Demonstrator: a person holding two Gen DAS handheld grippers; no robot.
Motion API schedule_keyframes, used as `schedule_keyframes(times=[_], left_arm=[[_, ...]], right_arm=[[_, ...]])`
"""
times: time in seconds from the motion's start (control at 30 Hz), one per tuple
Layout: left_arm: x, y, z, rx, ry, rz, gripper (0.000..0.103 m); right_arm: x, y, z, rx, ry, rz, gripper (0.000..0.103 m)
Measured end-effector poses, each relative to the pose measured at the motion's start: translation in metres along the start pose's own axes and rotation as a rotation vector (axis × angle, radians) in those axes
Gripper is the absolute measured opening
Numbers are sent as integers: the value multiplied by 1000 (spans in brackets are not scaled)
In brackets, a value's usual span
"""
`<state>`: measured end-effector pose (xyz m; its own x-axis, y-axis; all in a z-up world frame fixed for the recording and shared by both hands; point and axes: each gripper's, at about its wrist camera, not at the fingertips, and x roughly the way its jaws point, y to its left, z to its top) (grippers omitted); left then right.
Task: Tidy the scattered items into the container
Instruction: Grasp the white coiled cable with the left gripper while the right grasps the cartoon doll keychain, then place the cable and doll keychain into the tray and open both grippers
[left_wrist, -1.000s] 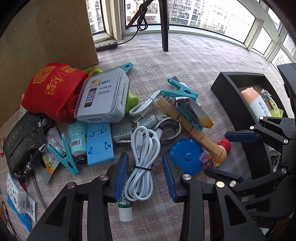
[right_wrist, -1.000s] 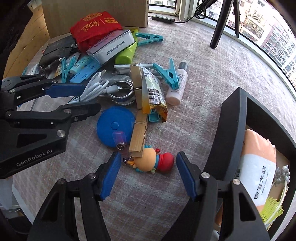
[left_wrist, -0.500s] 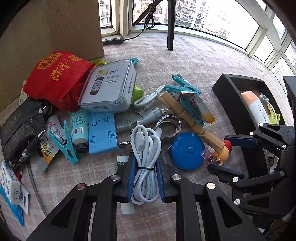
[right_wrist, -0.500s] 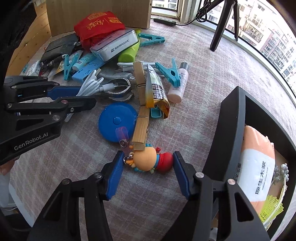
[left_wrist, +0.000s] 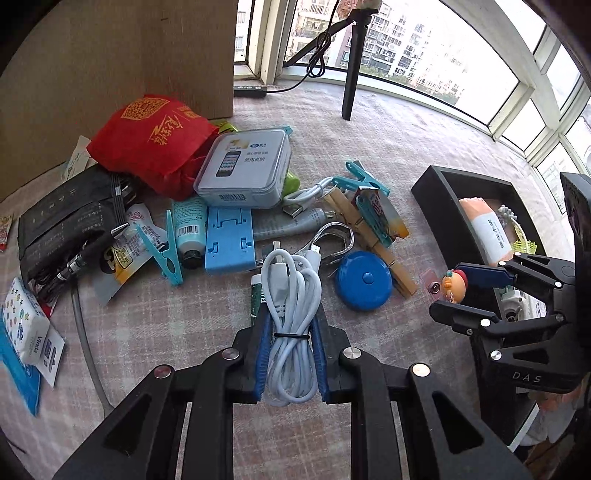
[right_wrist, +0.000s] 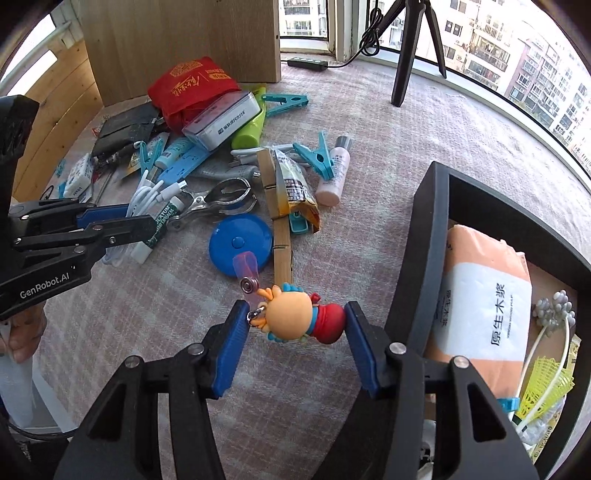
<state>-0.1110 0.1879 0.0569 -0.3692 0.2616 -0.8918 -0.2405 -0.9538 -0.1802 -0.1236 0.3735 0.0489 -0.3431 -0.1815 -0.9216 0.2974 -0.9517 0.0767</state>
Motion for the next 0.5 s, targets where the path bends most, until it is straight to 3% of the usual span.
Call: schedule_keyframes(times=[0.27, 0.5], left_arm=[[-23, -30, 6, 43, -40, -26, 19], [-26, -77, 20, 110, -47, -56, 19]], right_arm=[[-28, -12, -6, 44, -70, -23, 51], [-50, -53, -16, 131, -103, -89, 51]])
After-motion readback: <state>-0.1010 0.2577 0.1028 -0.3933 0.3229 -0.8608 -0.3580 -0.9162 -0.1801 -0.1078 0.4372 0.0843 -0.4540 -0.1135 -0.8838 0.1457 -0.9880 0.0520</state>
